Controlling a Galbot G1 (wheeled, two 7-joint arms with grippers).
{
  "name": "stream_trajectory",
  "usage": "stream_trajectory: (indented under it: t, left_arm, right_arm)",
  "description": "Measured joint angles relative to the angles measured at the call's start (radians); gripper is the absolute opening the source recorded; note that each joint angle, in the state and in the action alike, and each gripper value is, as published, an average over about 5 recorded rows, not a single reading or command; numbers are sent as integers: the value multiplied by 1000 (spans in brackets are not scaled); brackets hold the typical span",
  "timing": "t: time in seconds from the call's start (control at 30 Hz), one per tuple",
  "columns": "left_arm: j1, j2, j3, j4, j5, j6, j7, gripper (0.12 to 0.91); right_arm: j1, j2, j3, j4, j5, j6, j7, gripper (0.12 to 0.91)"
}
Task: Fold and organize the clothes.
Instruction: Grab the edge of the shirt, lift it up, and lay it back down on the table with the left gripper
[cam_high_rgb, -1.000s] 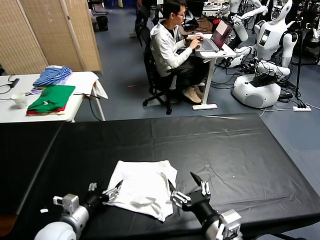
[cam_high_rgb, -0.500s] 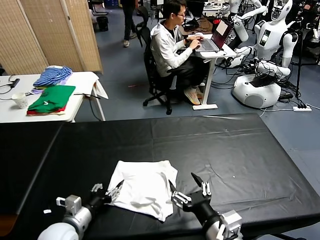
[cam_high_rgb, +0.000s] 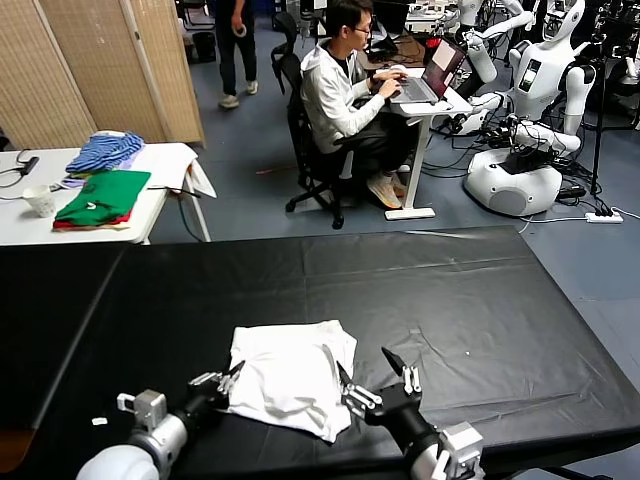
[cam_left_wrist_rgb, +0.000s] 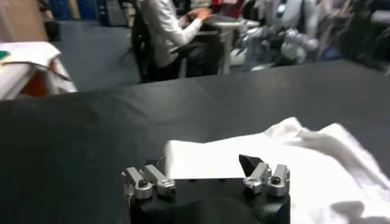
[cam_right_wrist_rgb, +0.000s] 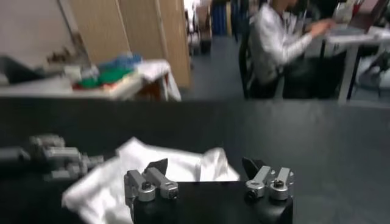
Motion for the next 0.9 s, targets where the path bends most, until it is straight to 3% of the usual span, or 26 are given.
stream_trajectory:
  t: [0.07, 0.13, 0.43, 0.77, 0.9]
  left_arm:
    - [1, 3, -7, -12, -10, -4, 0, 212]
    - [2, 6, -16, -24, -15, -11, -4, 196]
    - [-2, 36, -97, -71, 112, -84, -77, 194]
    - [-21, 86, -274, -108, 493, -224, -214, 194]
    - [7, 76, -268, -124, 696, -295, -219, 194]
  right_arm:
    - [-1, 1, -1, 0, 0, 0, 0, 907]
    - [-3, 3, -2, 0, -1, 0, 0, 907]
    - [-8, 9, 0, 0, -3, 3, 1, 907]
    - [1, 8, 8, -14, -2, 4, 2, 907]
    - [12, 8, 4, -26, -1, 4, 2, 907]
